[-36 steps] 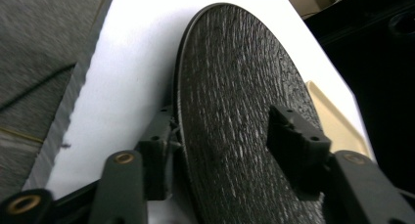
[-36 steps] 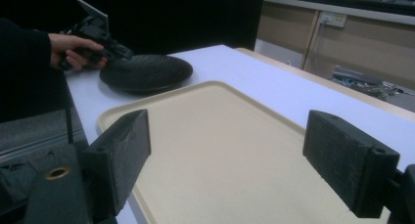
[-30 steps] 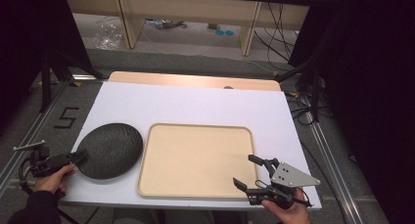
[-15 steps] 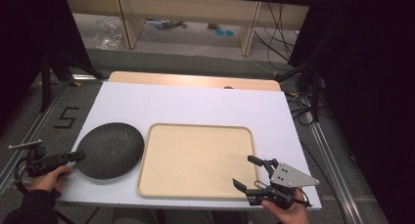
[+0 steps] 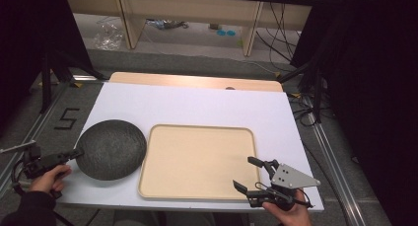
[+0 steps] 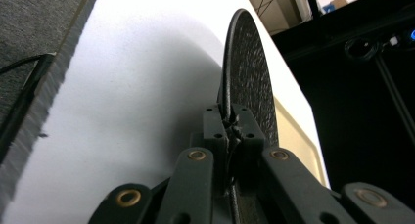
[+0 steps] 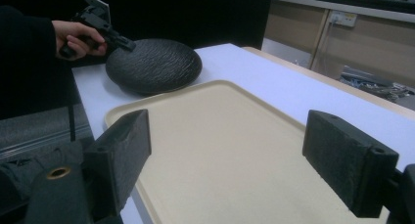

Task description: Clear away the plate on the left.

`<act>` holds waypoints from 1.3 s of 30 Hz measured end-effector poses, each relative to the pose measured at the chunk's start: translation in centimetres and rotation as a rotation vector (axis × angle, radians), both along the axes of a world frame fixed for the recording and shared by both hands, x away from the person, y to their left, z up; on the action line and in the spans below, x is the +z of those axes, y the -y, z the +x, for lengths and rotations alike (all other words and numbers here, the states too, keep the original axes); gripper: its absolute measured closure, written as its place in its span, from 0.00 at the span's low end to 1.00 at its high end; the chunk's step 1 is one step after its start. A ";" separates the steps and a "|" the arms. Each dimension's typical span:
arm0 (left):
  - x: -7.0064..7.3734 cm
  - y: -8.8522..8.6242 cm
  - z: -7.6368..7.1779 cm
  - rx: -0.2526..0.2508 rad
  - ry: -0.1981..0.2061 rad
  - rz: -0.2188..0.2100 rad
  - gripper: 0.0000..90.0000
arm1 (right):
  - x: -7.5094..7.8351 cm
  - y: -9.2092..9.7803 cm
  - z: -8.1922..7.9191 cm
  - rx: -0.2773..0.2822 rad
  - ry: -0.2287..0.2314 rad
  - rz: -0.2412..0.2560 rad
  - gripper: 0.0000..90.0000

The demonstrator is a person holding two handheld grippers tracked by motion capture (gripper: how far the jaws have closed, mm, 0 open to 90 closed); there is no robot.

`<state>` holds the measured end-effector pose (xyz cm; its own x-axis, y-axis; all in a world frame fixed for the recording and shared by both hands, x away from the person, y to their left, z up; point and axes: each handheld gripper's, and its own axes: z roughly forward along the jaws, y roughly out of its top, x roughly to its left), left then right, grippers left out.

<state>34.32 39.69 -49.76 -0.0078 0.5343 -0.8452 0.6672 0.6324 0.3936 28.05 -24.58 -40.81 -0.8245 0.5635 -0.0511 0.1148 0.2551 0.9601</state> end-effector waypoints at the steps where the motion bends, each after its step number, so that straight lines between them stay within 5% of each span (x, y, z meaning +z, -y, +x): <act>1: 0.1 0.1 0.0 0.002 -0.005 0.005 0.97 | 0.0 0.0 0.0 -0.001 -0.004 -0.004 0.21; 16: 0.0 0.0 -0.2 0.023 0.004 -0.031 0.96 | 0.0 -0.2 0.1 0.013 0.002 0.013 0.22; 22: -0.4 -0.4 -0.2 0.041 -0.042 -0.063 0.96 | -0.1 -0.1 0.1 0.010 -0.004 -0.006 0.21; 25: -0.5 -0.5 -0.2 0.038 -0.014 -0.092 0.96 | -0.2 -0.2 0.1 0.016 -0.005 -0.006 0.22; 27: -0.3 -0.4 -0.1 0.043 -0.038 -0.070 0.96 | -0.1 -0.2 0.1 0.017 -0.007 -0.010 0.22; 31: -0.4 -0.3 -0.2 0.052 -0.038 -0.097 0.95 | -0.2 -0.4 0.0 0.035 -0.003 -0.017 0.22; 39: -0.1 -0.4 -0.2 0.053 -0.012 -0.129 0.94 | -0.2 -0.4 0.0 0.034 -0.003 -0.013 0.22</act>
<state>34.12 40.06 -49.85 -0.0435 0.4196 -0.9067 0.6360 0.7115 0.2988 28.04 -24.23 -40.96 -0.8435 0.5341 -0.0560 0.1082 0.2711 0.9564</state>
